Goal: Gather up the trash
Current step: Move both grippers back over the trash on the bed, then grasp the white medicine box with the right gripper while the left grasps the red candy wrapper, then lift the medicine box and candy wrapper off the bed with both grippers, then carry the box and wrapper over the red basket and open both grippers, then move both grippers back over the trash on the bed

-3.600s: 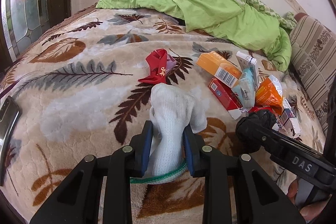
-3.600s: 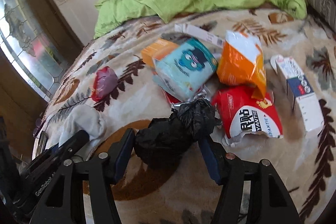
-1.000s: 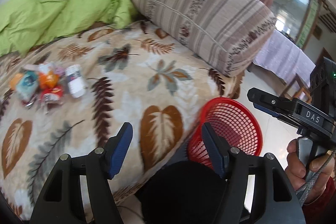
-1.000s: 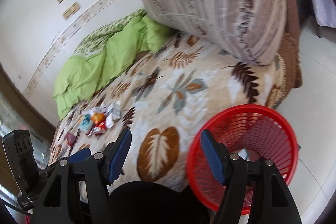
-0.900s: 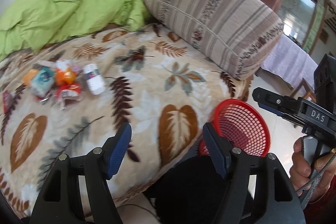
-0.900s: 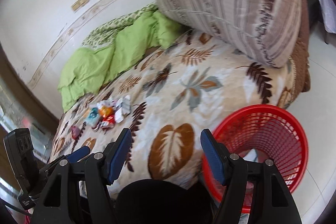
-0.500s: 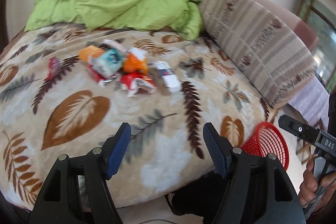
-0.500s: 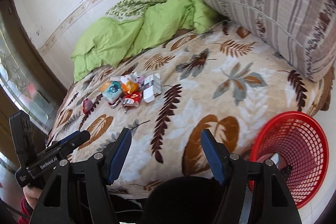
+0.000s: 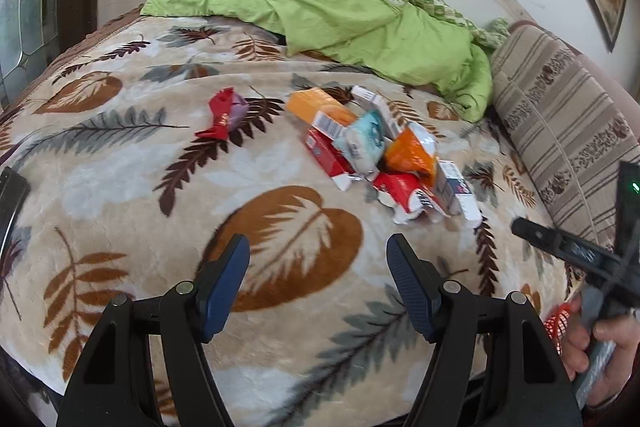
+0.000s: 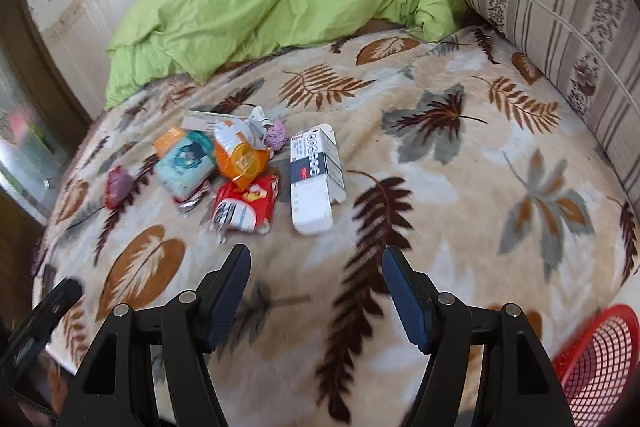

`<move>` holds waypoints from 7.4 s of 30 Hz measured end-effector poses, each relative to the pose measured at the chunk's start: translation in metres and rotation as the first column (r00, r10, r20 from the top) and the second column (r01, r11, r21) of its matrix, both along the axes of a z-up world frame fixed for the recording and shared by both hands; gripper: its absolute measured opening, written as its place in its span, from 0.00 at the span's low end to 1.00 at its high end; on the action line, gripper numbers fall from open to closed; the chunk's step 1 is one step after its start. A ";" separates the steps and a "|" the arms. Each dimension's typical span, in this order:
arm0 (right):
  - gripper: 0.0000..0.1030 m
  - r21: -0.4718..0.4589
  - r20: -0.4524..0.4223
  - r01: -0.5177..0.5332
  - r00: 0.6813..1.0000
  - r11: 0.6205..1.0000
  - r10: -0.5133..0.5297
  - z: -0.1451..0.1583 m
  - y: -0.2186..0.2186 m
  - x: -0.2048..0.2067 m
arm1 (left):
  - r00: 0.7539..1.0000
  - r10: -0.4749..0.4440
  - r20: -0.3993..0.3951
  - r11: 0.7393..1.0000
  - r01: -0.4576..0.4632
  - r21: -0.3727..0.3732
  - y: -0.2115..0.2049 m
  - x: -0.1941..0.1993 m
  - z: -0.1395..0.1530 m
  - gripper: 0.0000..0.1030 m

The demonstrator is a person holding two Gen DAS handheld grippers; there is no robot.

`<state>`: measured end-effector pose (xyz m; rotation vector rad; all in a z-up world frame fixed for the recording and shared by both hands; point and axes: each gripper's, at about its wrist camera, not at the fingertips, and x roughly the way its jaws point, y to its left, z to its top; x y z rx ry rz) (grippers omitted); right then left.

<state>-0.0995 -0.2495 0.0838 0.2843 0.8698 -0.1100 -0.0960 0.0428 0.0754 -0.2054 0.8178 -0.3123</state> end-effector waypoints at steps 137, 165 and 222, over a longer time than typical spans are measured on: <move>0.37 -0.072 0.211 -0.202 0.954 0.977 0.213 -0.013 0.068 -0.030 | 0.979 -0.026 0.202 0.959 -0.033 0.281 -0.059 -0.006 -0.018 0.33; 0.37 0.156 0.299 0.031 0.951 0.987 -0.077 0.025 -0.058 -0.154 | 0.883 -0.414 0.223 0.910 0.391 0.141 -0.126 -0.062 0.029 0.33; 0.68 0.084 0.136 -0.071 0.989 0.994 0.059 0.019 -0.003 -0.041 | 1.000 -0.013 0.015 1.000 0.013 0.020 -0.022 0.062 -0.018 0.74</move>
